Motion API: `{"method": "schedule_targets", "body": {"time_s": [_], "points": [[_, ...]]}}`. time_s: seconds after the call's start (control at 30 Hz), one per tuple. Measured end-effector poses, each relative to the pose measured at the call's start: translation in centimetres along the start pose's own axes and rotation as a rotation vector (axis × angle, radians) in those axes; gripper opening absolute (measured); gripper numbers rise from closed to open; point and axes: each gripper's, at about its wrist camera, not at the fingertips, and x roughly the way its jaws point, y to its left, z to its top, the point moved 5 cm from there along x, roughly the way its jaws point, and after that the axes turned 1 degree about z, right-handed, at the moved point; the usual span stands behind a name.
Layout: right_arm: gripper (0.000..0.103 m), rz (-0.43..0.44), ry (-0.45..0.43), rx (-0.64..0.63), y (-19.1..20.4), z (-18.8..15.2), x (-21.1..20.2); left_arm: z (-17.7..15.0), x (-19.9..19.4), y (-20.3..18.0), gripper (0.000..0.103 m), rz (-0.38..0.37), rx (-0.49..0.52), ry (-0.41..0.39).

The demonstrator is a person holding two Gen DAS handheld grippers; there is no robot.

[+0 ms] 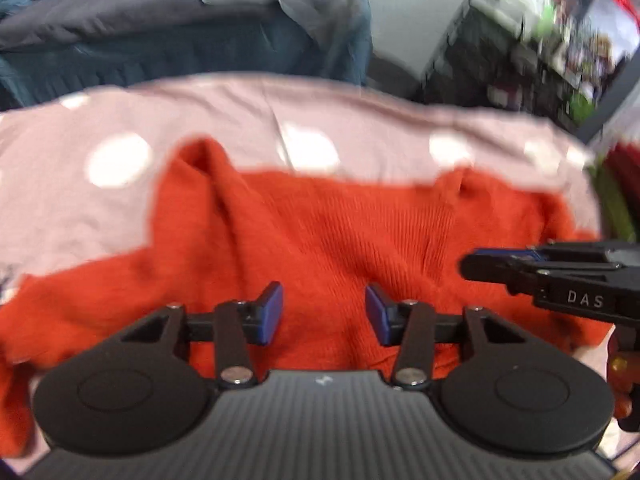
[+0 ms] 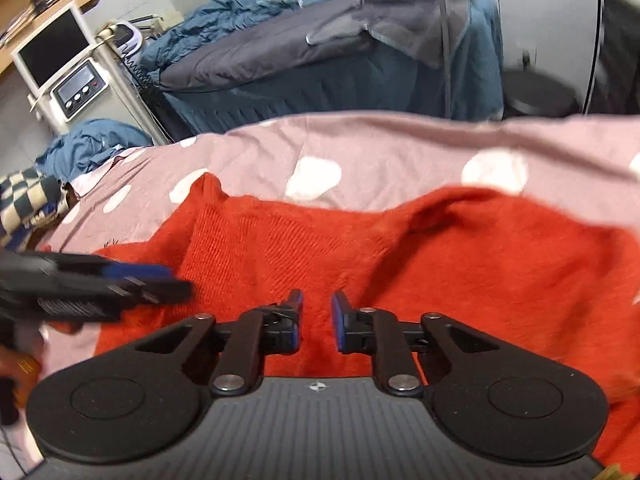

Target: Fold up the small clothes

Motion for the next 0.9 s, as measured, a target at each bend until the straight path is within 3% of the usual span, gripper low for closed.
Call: {"method": "schedule_targets", "body": {"time_s": [0.07, 0.17, 0.2, 0.33, 0.37, 0.47, 0.57, 0.7, 0.73, 0.77, 0.8, 0.9], "points": [[0.027, 0.024, 0.065, -0.042, 0.8, -0.9, 1.7, -0.6, 1.5, -0.2, 0.041, 0.044, 0.043, 0.047], [0.024, -0.079, 0.159, -0.231, 1.2, -3.5, 3.1, -3.0, 1.5, 1.4, 0.041, 0.118, 0.082, 0.083], [0.025, -0.105, 0.153, -0.268, 0.9, -4.1, 2.8, -3.6, 1.3, 1.9, 0.041, 0.132, 0.097, 0.085], [0.034, -0.156, 0.143, -0.236, -0.8, -3.6, 1.1, -4.4, 0.2, 4.2, 0.044, 0.124, 0.06, 0.11], [0.044, -0.173, 0.123, -0.203, -1.1, -3.0, 0.6, -4.2, -0.7, 4.8, 0.042, 0.138, 0.056, 0.11], [0.046, -0.1, 0.04, 0.02, -2.9, -1.2, -0.8, -3.4, -3.2, 4.3, 0.043, 0.124, 0.055, 0.033], [0.047, -0.04, 0.009, 0.264, -5.6, 0.5, 0.4, -1.9, -3.9, 2.7, 0.045, 0.067, 0.05, -0.029], [0.051, 0.051, -0.022, 0.444, -7.5, 2.5, 3.2, -2.0, -1.1, 0.2, 0.046, 0.034, 0.118, 0.028], [0.048, 0.083, 0.001, 0.448, -7.5, 2.8, 4.1, -2.2, -0.1, -0.1, 0.046, 0.03, 0.115, 0.053], [0.023, 0.101, 0.015, 0.426, -7.3, 3.3, 4.9, -2.3, 0.6, -0.2, 0.046, 0.029, 0.105, 0.08], [0.012, 0.087, 0.015, 0.387, -7.2, 3.8, 5.4, -2.5, 1.1, -0.5, 0.046, 0.033, 0.102, 0.088], [0.013, 0.031, -0.023, 0.331, -7.6, 6.5, 5.7, -2.4, 1.6, -1.0, 0.046, 0.066, 0.129, 0.071]]}}
